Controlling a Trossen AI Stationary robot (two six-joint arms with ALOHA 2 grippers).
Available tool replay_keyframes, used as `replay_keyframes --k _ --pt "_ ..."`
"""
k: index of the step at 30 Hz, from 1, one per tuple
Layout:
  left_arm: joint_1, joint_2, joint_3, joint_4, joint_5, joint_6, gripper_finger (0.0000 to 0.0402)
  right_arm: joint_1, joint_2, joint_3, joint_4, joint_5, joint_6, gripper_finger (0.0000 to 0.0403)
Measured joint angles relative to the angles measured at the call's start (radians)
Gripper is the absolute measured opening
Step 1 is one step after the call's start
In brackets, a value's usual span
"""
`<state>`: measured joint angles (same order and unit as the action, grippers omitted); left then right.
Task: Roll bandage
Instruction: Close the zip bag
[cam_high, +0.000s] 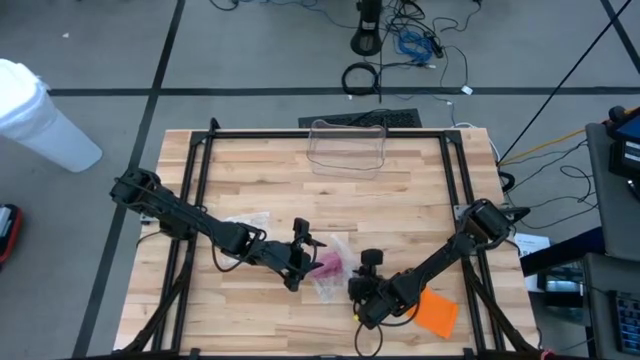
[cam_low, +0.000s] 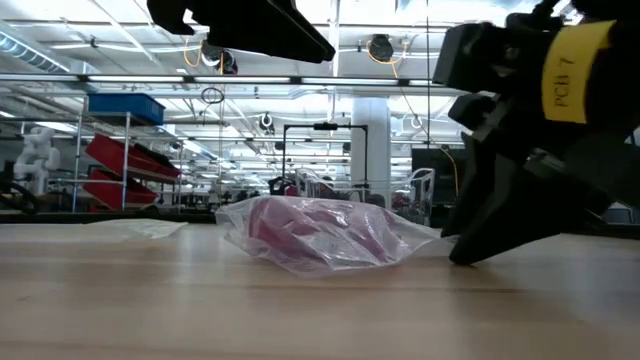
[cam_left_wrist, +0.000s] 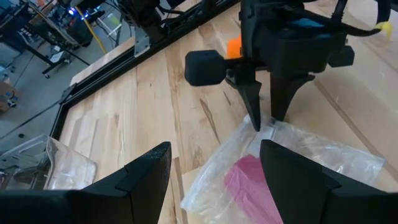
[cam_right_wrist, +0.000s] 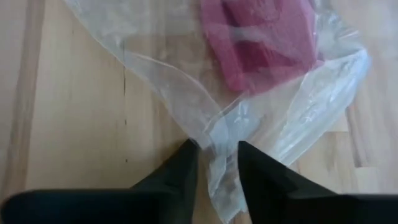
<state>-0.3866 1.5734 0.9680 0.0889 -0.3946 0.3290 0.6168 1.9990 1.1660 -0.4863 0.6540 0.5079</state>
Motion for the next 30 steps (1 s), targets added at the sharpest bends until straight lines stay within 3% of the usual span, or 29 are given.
replay_keyframes --k 4,7,14,17,21,30 --pt "0.000 0.000 0.000 0.000 0.000 0.000 0.0253 -0.019 0.002 0.001 0.001 -0.051 0.000 0.0021" --pt "0.000 0.000 0.000 -0.001 0.000 -0.001 0.0253 -0.022 0.004 0.001 0.001 -0.045 0.004 0.0005" --pt "-0.001 0.000 0.000 0.002 0.164 -0.002 0.0253 -0.057 -0.041 0.102 -0.086 -0.057 0.092 0.0000" --pt "0.000 0.000 0.000 0.008 0.171 -0.002 0.0253 -0.070 -0.085 0.169 -0.153 -0.070 0.098 0.0000" --pt "0.000 0.000 0.000 0.012 0.172 -0.029 0.0253 -0.100 -0.139 0.228 -0.179 -0.170 0.082 0.0000" --pt "0.001 0.000 0.000 0.037 0.162 -0.098 0.0253 -0.187 -0.177 0.250 -0.171 -0.293 0.058 0.0000"
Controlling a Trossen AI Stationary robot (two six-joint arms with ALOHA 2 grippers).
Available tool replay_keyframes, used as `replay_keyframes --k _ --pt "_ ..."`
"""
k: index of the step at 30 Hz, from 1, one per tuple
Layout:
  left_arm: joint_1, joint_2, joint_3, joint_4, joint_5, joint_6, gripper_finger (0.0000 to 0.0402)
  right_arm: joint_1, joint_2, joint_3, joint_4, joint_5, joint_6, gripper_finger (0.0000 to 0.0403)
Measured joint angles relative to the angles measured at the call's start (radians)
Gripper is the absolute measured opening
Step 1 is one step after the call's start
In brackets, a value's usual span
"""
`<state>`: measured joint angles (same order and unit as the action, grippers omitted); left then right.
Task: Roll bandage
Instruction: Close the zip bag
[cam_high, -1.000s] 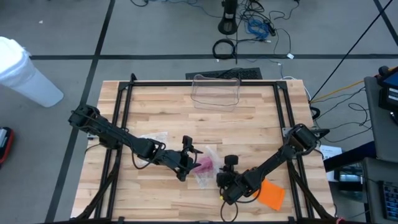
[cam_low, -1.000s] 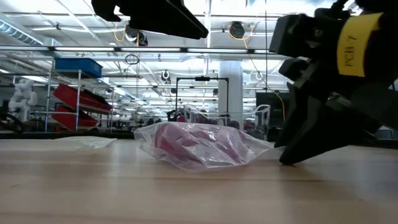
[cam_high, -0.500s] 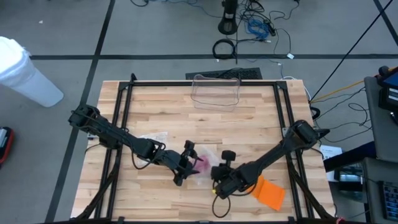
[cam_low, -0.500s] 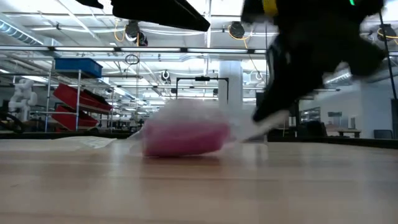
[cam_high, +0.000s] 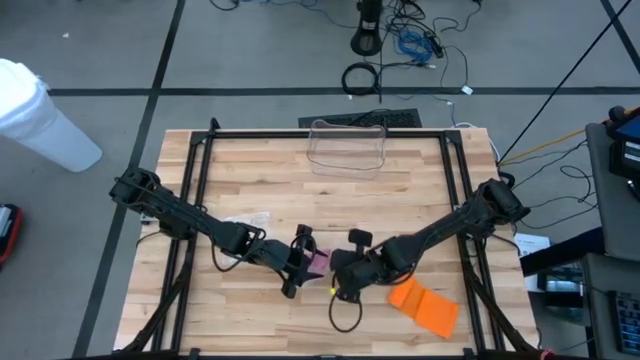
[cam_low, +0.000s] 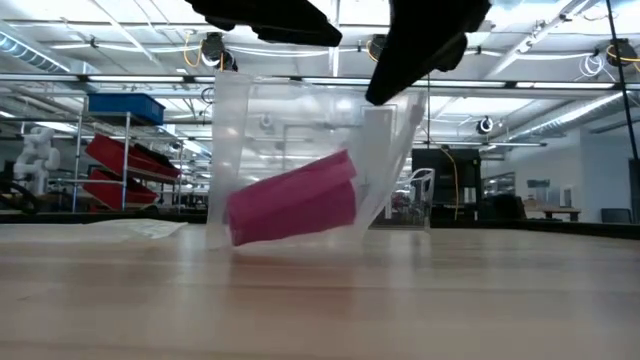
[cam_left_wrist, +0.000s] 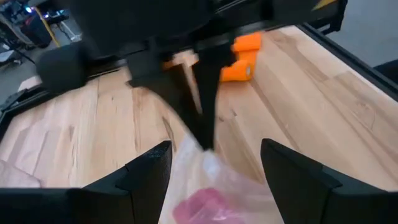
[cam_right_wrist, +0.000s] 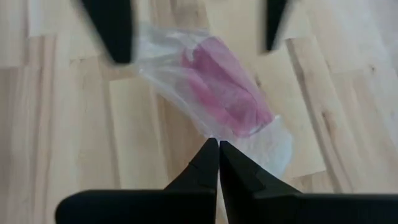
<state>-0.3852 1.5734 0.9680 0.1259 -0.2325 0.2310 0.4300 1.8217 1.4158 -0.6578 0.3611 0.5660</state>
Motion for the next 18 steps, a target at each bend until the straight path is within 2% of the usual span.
replay_keyframes --k 18 --pt "0.080 0.000 0.000 -0.087 0.071 -0.138 0.0253 -0.063 -0.014 0.000 0.082 -0.009 -0.093 0.0000"
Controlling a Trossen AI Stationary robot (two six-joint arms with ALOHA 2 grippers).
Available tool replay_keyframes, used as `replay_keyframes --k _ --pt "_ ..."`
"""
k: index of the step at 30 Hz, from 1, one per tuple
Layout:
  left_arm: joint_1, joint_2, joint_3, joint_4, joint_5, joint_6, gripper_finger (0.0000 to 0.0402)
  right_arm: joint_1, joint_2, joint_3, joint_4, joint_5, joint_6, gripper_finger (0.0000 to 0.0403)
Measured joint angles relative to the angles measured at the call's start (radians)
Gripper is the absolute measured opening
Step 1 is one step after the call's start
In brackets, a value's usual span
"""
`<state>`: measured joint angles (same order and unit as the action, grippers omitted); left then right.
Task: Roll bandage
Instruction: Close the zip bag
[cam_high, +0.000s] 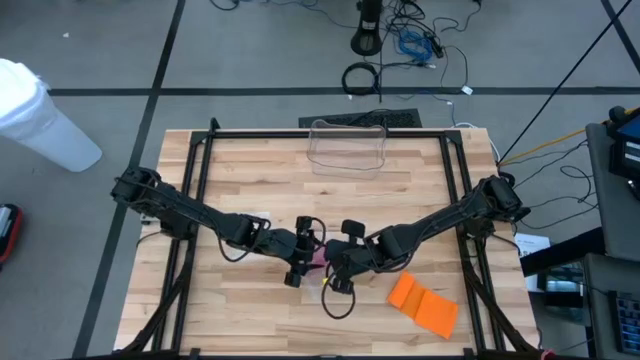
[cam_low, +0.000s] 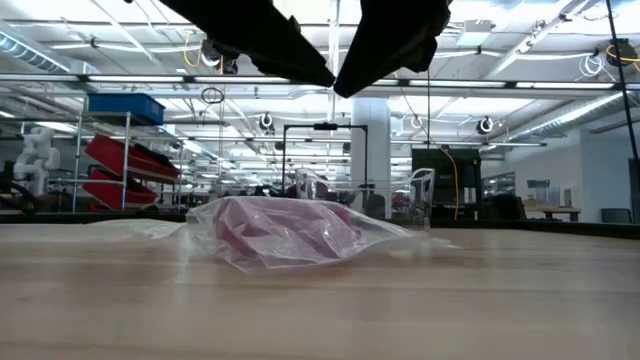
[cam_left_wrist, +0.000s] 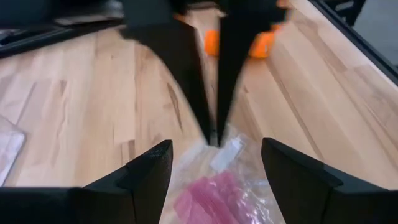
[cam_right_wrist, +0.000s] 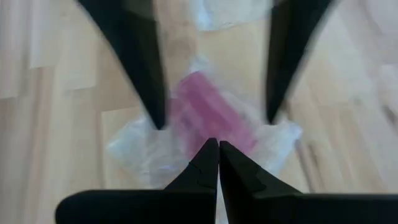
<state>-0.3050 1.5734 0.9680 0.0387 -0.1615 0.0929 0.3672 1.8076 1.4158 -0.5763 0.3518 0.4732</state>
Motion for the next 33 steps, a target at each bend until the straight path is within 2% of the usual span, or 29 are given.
replay_keyframes --k 3,6,10,14,18,26,29,33 --pt "-0.001 0.000 0.000 -0.007 0.005 0.040 0.0253 0.005 -0.004 0.000 -0.055 0.016 -0.039 0.0000" --pt "-0.011 0.000 0.000 -0.006 0.004 0.088 0.0253 0.026 -0.004 -0.008 -0.162 0.027 -0.008 0.0000" --pt "-0.018 0.000 0.000 -0.003 -0.003 0.105 0.0253 0.075 -0.001 -0.067 -0.150 0.068 0.048 0.0003" --pt "-0.017 0.000 0.000 -0.003 -0.004 0.104 0.0253 0.103 -0.001 -0.133 -0.089 0.066 0.117 0.0028" --pt "-0.018 0.000 0.000 -0.003 -0.007 0.101 0.0253 0.084 0.000 -0.212 0.014 0.019 0.188 0.0075" --pt "-0.017 0.000 0.000 -0.002 -0.007 0.098 0.0253 -0.012 0.001 -0.436 0.370 -0.201 0.198 0.0185" --pt "-0.017 0.001 0.000 -0.002 -0.007 0.098 0.0253 -0.035 0.000 -0.491 0.465 -0.221 0.202 0.0202" --pt "-0.016 0.001 0.000 -0.003 -0.009 0.100 0.0253 -0.046 -0.003 -0.530 0.520 -0.218 0.195 0.0195"
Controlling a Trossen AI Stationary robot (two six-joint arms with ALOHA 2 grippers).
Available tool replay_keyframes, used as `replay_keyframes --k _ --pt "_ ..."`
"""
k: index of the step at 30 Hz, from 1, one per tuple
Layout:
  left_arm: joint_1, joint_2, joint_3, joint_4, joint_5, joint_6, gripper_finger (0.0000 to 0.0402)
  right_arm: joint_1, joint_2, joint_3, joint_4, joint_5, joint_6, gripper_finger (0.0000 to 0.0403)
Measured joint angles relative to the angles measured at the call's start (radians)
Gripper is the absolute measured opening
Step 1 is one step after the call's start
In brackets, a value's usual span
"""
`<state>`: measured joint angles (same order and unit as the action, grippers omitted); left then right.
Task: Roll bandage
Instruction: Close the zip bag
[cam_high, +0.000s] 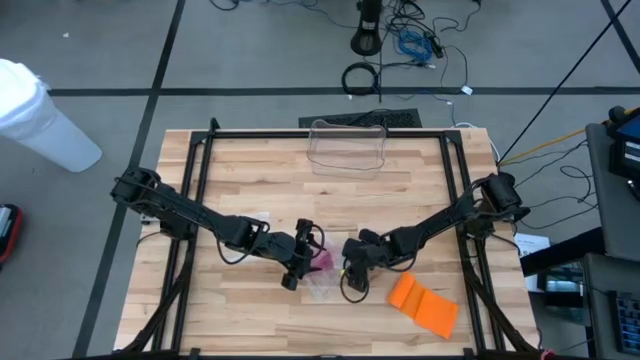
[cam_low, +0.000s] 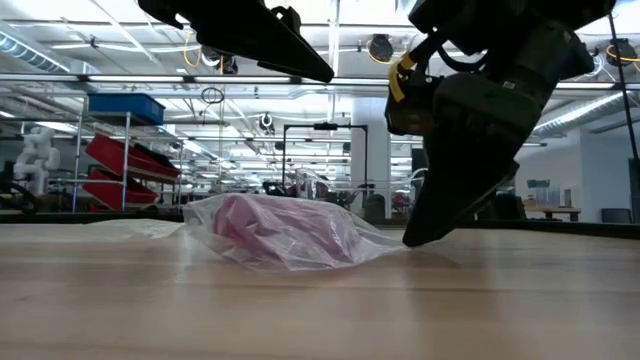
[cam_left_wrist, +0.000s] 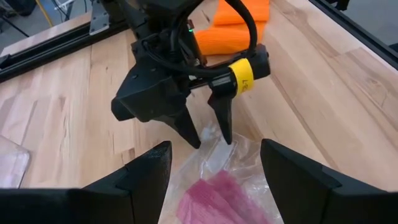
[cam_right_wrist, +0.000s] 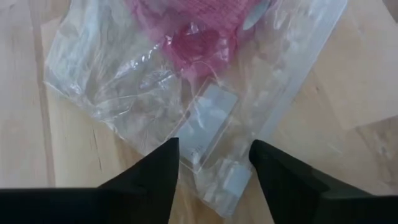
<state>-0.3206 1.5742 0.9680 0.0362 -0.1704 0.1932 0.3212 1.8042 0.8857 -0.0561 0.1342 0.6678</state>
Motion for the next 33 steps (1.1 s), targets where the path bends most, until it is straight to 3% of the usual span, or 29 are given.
replay_keyframes --k 7,15,33 --pt "0.000 0.000 0.000 0.000 -0.014 0.001 0.0253 0.001 0.001 -0.002 -0.025 0.043 -0.050 0.0139" --pt "0.000 0.000 0.000 0.000 -0.017 0.004 0.0253 0.006 -0.001 0.000 -0.058 0.057 -0.070 0.0012" --pt "-0.018 0.000 0.000 0.038 -0.017 -0.003 0.0253 -0.018 -0.219 0.170 -0.054 0.019 0.252 0.0001"
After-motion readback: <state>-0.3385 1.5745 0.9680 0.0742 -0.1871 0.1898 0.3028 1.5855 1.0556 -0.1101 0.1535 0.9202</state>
